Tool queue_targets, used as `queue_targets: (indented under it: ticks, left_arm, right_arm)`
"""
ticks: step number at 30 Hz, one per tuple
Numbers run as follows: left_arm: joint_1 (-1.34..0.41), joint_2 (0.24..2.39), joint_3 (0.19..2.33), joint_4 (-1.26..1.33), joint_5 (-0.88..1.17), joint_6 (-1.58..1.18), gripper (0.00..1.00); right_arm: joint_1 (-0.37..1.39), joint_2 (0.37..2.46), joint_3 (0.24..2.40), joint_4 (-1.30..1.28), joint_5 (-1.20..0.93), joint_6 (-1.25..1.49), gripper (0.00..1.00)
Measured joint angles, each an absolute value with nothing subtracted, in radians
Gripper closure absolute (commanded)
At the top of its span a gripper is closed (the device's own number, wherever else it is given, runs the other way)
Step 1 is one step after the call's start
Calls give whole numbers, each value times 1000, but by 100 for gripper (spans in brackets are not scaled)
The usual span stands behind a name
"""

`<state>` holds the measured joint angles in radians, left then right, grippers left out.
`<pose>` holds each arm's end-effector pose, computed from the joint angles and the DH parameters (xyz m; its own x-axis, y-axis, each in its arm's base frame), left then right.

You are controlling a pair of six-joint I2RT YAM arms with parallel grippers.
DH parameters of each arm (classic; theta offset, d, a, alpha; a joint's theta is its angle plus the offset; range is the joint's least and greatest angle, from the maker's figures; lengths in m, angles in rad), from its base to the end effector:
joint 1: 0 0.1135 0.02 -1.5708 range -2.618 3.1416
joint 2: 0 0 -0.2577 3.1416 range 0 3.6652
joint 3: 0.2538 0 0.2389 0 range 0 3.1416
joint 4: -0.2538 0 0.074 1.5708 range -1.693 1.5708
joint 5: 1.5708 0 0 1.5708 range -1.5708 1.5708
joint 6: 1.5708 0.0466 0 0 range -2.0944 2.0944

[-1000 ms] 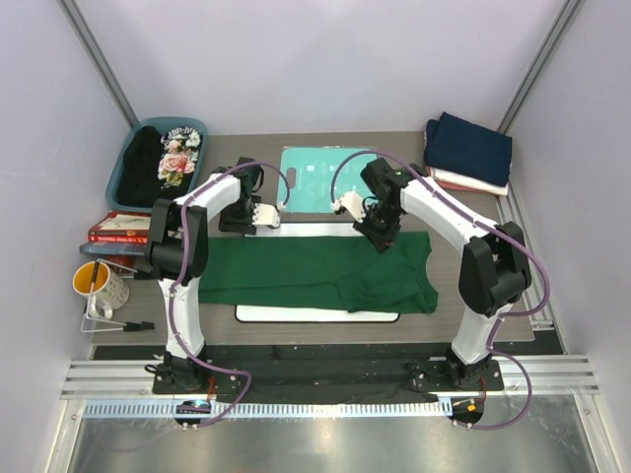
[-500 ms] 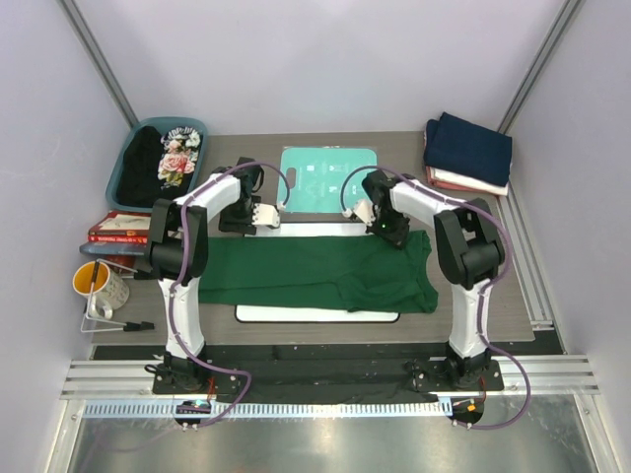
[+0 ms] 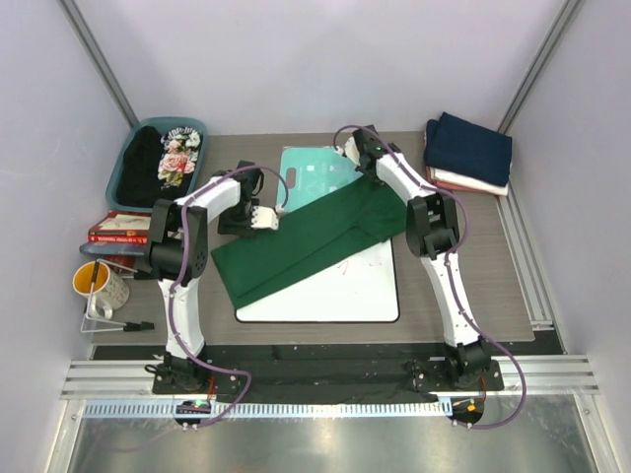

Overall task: Fold and stack the t-shirts
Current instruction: Rotate the tshirt 80 degrees

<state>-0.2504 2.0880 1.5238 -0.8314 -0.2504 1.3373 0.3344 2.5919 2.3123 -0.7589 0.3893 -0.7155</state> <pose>0.3862 -0.0869 0.1472 -0.0279 0.9800 0.1970 0.9740 -0.0177 0.2260 0.5140 0.1599 0.1411 -0.5345 -0.8282 -0.1685 -0.6258 0.5218 -0.5798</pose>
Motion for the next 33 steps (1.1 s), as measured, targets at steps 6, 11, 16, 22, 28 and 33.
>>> queue_targets:
  ticks: [6, 11, 16, 22, 28, 33]
  left_arm:
    - [-250, 2088, 1508, -804, -269, 1316, 36]
    - [-250, 2088, 1505, -792, -270, 1309, 37]
    - [-250, 2088, 1495, -780, -270, 1304, 37]
    - [-247, 2064, 1488, -775, -241, 1282, 37]
    - [-234, 1961, 1431, -835, -170, 1331, 55]
    - [-224, 1890, 1433, -1017, -35, 1419, 100]
  right_arm:
    - [342, 2658, 2346, -490, 419, -771, 99]
    - [363, 2681, 2359, -372, 387, -747, 99]
    - [400, 2681, 2360, -287, 395, -701, 99]
    - [431, 2632, 2336, -270, 443, -626, 99]
    - [431, 2387, 2124, -391, 350, -557, 99]
    - [420, 2267, 1985, -438, 319, -553, 99]
